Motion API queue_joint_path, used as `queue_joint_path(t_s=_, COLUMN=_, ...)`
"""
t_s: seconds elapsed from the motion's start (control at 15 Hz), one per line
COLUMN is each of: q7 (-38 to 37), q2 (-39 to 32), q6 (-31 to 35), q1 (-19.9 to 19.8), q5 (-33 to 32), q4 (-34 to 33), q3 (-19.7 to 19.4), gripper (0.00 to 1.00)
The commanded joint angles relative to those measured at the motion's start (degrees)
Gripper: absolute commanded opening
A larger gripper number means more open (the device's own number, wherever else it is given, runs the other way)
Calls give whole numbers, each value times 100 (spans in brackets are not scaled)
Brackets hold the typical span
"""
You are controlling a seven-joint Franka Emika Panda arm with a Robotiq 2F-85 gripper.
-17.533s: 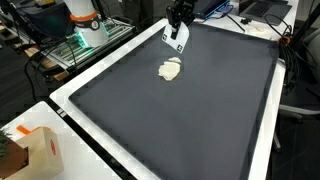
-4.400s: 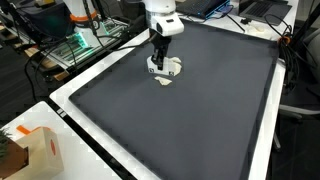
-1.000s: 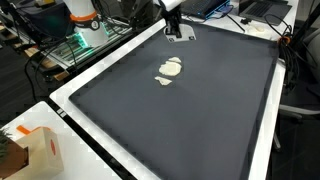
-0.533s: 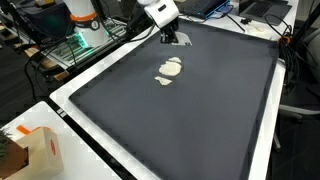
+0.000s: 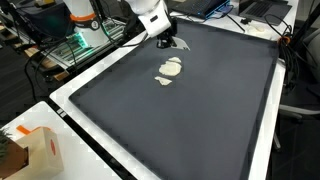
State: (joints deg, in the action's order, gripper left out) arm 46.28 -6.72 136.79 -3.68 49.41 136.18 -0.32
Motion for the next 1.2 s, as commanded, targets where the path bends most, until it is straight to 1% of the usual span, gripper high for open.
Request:
queue_joint_path(t_s=0.0, q7=-53, q2=14, q6=-30, q1=-56, q5=351, q4=81, q3=-23, gripper=1)
queue_joint_path(t_s=0.27, q7=-212, q2=78, q6=129, q1=-32, q5=559, q4=152, q3=-38, gripper=1)
queue_joint_path(t_s=0.53, q7=-638, q2=160, q6=376, q1=-1, q5=600, q4=209, q3=-34, gripper=1)
queue_joint_path(t_s=1.13, q7=-1970, q2=441, q6=927, q1=127, q5=313, q4=419, q3=14, gripper=1)
